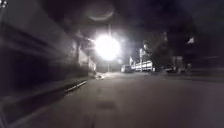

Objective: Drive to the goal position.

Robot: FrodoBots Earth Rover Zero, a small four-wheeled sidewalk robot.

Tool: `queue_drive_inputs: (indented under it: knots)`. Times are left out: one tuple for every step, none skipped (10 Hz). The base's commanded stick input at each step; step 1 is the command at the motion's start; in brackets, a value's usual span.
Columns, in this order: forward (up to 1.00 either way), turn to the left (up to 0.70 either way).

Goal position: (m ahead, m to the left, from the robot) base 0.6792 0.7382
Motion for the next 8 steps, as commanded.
queue_drive_inputs:
  knots:
    - [0.7, 0.0]
    - [0.7, 0.0]
    - [0.7, 0.0]
    - [0.7, 0.0]
    - [0.7, 0.0]
    - [0.7, 0.0]
    - [0.7, 0.0]
    - [0.7, 0.0]
